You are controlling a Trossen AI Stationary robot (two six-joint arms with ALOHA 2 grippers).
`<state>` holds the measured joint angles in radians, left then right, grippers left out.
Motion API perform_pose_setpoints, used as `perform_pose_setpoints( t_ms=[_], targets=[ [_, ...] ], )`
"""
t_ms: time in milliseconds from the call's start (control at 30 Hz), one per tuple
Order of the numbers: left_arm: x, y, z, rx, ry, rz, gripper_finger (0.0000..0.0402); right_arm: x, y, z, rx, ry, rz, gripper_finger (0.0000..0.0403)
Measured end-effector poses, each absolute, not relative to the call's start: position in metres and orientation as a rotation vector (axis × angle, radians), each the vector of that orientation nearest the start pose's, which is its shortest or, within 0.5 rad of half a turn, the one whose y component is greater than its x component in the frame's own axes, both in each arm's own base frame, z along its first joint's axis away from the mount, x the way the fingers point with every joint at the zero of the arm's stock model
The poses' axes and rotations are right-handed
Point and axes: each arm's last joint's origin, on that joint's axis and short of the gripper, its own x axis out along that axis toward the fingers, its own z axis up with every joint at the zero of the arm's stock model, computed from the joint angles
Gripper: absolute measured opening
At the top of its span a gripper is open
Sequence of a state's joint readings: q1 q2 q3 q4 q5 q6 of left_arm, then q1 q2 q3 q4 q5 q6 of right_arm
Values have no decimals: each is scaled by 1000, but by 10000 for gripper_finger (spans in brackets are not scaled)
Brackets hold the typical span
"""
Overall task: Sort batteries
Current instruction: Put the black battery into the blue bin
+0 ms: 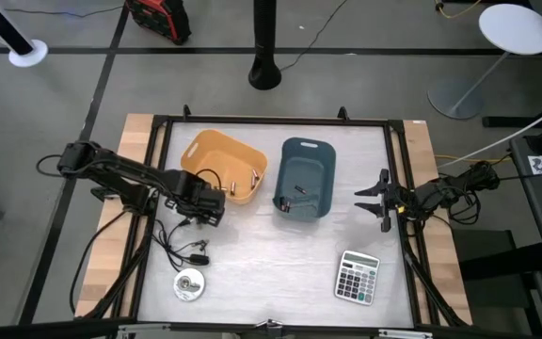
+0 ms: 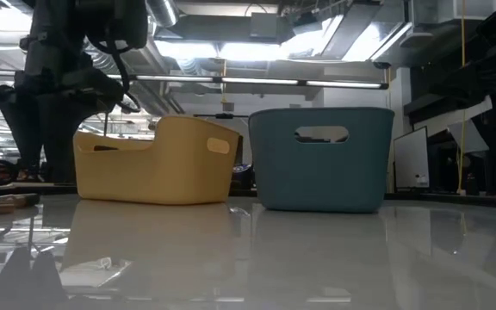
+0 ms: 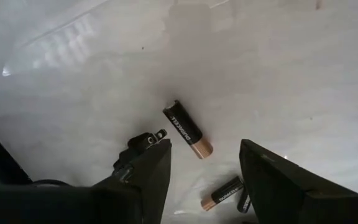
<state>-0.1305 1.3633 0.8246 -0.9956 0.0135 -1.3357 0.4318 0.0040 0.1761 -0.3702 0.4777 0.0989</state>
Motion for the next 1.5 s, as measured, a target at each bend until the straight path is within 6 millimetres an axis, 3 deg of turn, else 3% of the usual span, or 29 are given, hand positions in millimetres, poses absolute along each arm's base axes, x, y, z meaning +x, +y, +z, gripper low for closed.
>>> perform_pose_setpoints(
  t_ms=[567, 900, 1333, 1500],
  targets=[
    [192, -32, 148, -1001, 1318, 952, 182, 77, 21, 187, 9, 182, -54, 145],
    [189, -32, 138, -1025, 1290, 934, 179, 77, 21, 187, 8, 182, -55, 145],
    [187, -32, 139, -981, 1318, 888, 44, 77, 21, 187, 9, 182, -55, 145],
    [185, -31, 143, -983, 1305, 855, 37, 77, 21, 187, 9, 182, -55, 145]
  ],
)
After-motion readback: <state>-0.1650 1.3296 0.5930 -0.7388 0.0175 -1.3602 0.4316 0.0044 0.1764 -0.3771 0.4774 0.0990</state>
